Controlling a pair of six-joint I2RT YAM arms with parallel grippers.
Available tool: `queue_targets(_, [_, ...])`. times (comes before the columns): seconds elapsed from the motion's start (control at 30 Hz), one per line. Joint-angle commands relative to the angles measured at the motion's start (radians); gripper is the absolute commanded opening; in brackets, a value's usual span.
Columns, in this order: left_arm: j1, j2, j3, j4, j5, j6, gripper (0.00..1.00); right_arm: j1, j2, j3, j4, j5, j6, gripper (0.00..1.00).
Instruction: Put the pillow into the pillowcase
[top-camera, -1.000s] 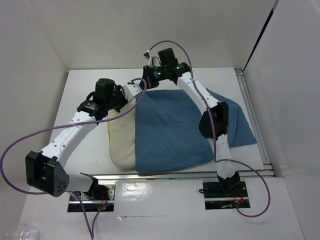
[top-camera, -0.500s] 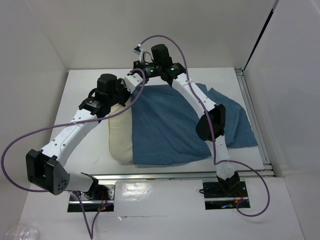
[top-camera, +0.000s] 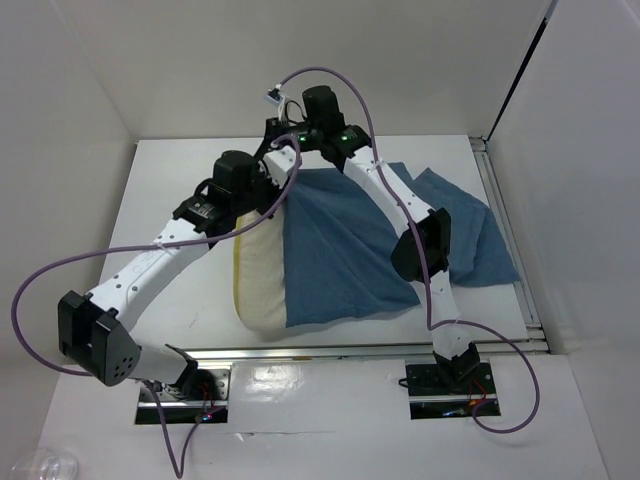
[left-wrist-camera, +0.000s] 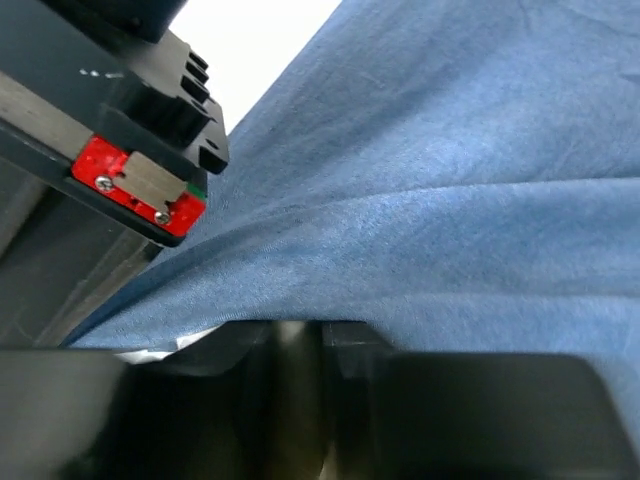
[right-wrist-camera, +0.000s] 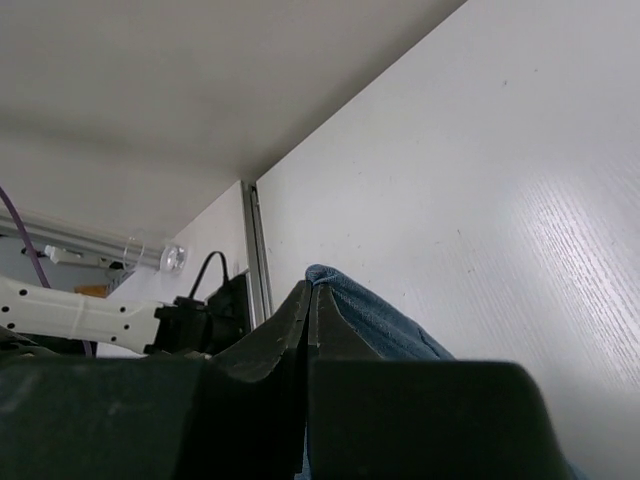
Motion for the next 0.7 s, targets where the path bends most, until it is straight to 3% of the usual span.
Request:
queue_targets(0.0, [-0.043, 0.004, 0.045, 0.058, 0.072, -0.086, 0.43, 0.03, -0.06, 0.028, 0.157, -0.015, 0.008, 0.0])
queue_targets(0.1, [-0.043, -0.02, 0.065, 0.048, -0.066, -0.086, 0.63, 0.006, -0.078, 0.039, 0.157, 0.008, 0.008, 0.0])
queue_targets(0.13, [-0.043, -0.035, 0.065, 0.038, -0.101, -0.097, 0.75, 0.006, -0.092, 0.03, 0.168, 0.02, 0.008, 0.0])
queue_targets(0.23, [-0.043, -0.084, 0.084, 0.038, -0.218, -0.097, 0.85, -0.025, -0.115, 0.02, 0.177, 0.034, -0.001, 0.0])
queue_targets(0.37, [-0.043, -0.164, 0.084, 0.077, -0.371, -0.106, 0.89, -0.066, -0.135, 0.011, 0.186, 0.06, -0.001, 0.0])
queue_targets(0.6, [0.049, -0.216, 0.064, 0.061, -0.487, -0.106, 0.89, -0.112, -0.179, 0.002, 0.186, 0.071, -0.001, 0.0])
queue_targets(0.67, [0.121, -0.226, 0.032, 0.048, -0.511, -0.138, 0.89, -0.112, -0.192, -0.009, 0.195, 0.071, -0.001, 0.0])
